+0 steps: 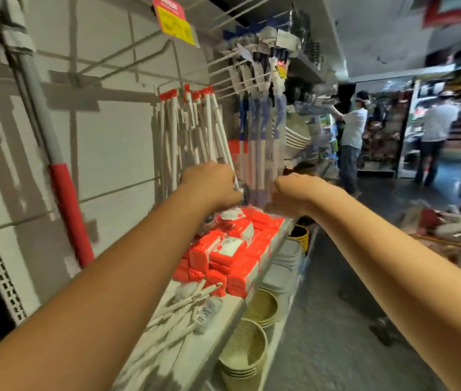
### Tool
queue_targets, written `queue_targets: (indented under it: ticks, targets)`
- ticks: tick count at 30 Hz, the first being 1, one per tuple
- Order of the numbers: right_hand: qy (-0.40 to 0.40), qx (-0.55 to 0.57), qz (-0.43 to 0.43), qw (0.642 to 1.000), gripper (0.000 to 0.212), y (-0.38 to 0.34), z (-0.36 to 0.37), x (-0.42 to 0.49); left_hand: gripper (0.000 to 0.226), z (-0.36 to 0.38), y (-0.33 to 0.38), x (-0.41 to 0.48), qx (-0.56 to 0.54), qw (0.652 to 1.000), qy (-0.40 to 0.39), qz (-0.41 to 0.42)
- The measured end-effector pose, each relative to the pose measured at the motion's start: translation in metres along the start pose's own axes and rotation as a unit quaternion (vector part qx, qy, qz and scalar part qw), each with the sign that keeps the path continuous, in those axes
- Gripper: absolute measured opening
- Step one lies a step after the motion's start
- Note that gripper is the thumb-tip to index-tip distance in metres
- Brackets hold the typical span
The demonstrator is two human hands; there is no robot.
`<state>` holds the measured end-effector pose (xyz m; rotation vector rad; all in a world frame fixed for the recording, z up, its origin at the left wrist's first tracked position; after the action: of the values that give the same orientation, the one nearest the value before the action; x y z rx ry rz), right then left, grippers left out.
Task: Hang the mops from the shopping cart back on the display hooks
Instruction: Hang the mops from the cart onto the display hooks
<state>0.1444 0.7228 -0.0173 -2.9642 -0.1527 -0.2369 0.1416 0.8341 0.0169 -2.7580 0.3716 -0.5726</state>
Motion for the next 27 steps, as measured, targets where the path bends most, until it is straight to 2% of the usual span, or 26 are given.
queue_targets:
  ticks: [2,6,13,19,24,27]
  targets:
    - [0.004,0.009,0.053,0.999,0.052,0.038,0.006,-0.032,0.039,0.006,0.036,-0.002,-0.009,0.999,0.009,0.033]
    - [0.011,0.019,0.152,0.988,0.034,0.093,0.007,-0.094,0.039,0.014,0.108,-0.010,-0.055,0.992,0.013,0.117]
    - [0.062,0.014,0.330,0.942,0.027,0.150,0.004,-0.195,0.039,0.005,0.213,-0.040,-0.096,0.954,0.027,0.282]
    - [0.062,0.003,0.479,0.876,0.026,0.155,0.023,-0.299,0.038,-0.023,0.273,-0.115,-0.120,0.895,0.084,0.421]
    - [0.059,0.010,0.592,0.803,0.032,0.134,0.035,-0.409,0.038,-0.055,0.313,-0.206,-0.151,0.824,0.100,0.537]
    - [0.086,-0.018,0.645,0.759,0.034,0.120,0.026,-0.471,0.039,-0.075,0.332,-0.260,-0.164,0.785,0.127,0.584]
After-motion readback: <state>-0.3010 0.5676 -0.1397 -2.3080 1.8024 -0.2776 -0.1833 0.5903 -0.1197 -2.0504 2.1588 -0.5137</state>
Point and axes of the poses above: each hand's wrist, its own x-axis towards the middle knuckle, its own z-axis out of the palm, y = z × x, the point moved 10 cm from there along x, towards the middle knuckle, and after that the axes turned 13 degrees about x, right-handed, at the moved point
